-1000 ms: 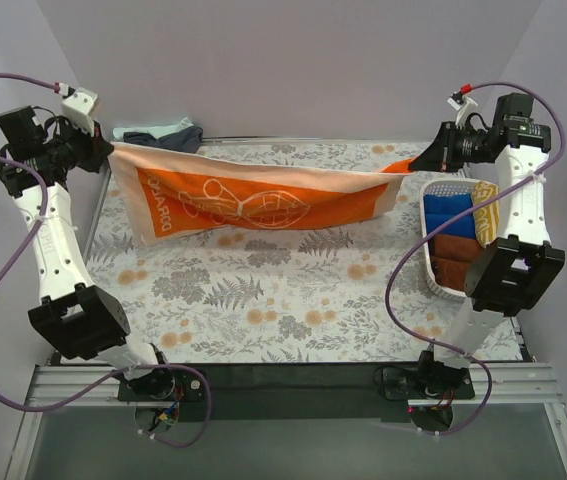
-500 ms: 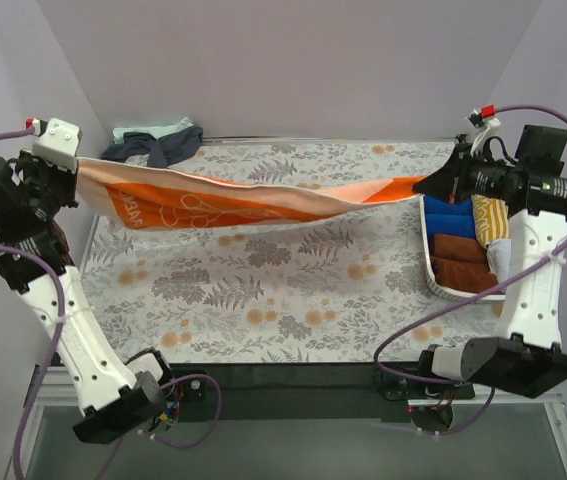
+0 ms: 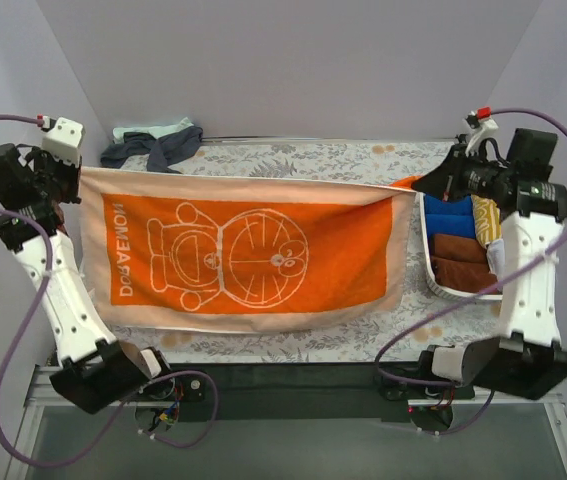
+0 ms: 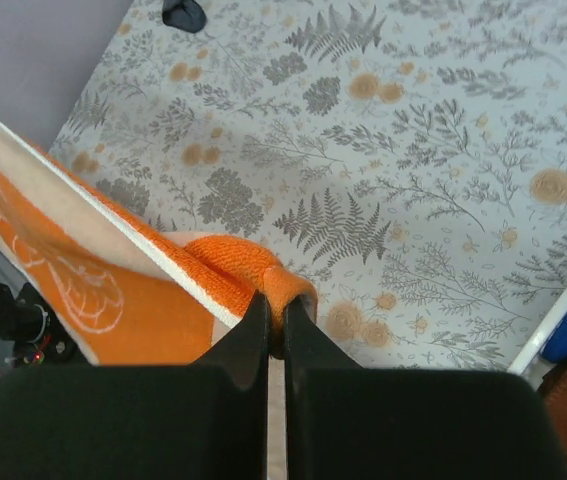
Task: Roll the towels
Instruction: Flatten the towel
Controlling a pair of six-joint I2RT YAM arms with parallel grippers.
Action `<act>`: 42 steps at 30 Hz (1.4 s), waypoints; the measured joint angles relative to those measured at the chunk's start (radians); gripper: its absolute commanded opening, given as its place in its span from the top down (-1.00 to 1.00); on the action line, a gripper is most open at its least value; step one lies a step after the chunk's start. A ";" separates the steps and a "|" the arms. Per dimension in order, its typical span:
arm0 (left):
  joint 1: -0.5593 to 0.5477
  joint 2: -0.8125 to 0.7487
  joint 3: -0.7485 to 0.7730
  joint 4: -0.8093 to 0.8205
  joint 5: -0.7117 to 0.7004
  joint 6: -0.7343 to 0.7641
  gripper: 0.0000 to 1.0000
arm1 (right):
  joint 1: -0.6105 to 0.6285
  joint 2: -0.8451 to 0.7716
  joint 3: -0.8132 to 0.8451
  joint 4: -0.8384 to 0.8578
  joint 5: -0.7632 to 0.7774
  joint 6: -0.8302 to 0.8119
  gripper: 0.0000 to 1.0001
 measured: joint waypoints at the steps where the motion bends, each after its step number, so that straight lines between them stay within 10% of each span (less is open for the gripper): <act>1: 0.000 0.052 -0.013 0.004 0.015 0.002 1.00 | 0.014 0.059 0.000 0.024 0.011 0.016 0.97; 8: -0.013 0.372 -0.075 0.056 0.127 0.013 1.00 | 0.141 0.475 -0.003 0.174 0.124 0.119 0.84; 9: -0.017 0.414 -0.074 0.075 0.132 0.010 1.00 | 0.157 0.526 0.013 0.185 0.140 0.138 0.55; 11: -0.026 0.496 -0.058 0.096 0.142 0.002 0.78 | 0.185 0.620 0.061 0.222 0.175 0.168 -0.96; 14: -0.049 0.663 0.047 0.100 0.146 -0.012 0.04 | 0.205 0.730 0.150 0.265 0.232 0.160 -0.97; 19: -0.075 0.912 0.291 0.044 0.129 -0.041 -0.16 | 0.206 0.762 0.235 0.288 0.276 0.121 -0.96; 42: -0.077 0.245 -0.499 -0.323 -0.038 0.395 0.42 | 0.525 0.372 -0.447 0.049 0.533 -0.268 0.52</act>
